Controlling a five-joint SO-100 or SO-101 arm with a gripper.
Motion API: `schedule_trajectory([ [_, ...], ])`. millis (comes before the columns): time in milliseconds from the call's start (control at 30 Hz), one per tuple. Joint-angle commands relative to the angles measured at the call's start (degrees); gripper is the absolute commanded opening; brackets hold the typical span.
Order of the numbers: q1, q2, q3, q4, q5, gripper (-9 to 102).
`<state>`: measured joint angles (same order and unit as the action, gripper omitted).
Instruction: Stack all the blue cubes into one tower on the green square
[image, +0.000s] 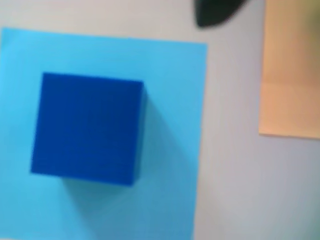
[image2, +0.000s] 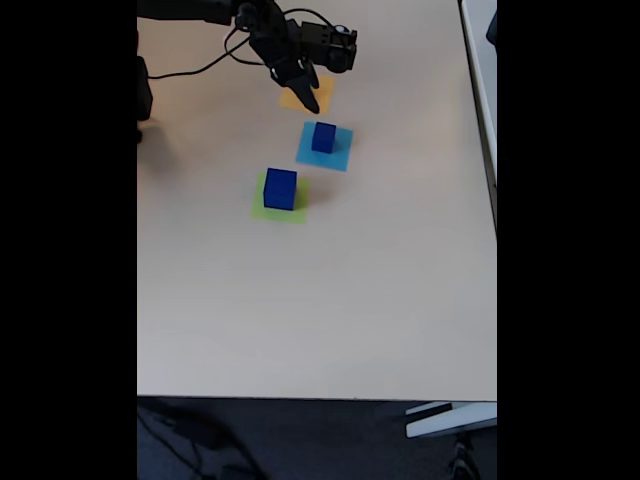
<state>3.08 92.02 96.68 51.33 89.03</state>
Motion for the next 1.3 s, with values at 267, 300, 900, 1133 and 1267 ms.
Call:
schedule_trajectory([
  [267,1.76,-9.32,-15.29,8.88,3.16,44],
  [300,1.85,-9.84,-15.82,8.88,3.43,44],
  [900,-2.29,-22.41,-23.55,5.36,12.83,45],
  [1133,-1.05,-22.50,-20.92,5.10,11.34,45],
  [1267,0.18,-22.50,-17.05,1.49,9.67,44],
])
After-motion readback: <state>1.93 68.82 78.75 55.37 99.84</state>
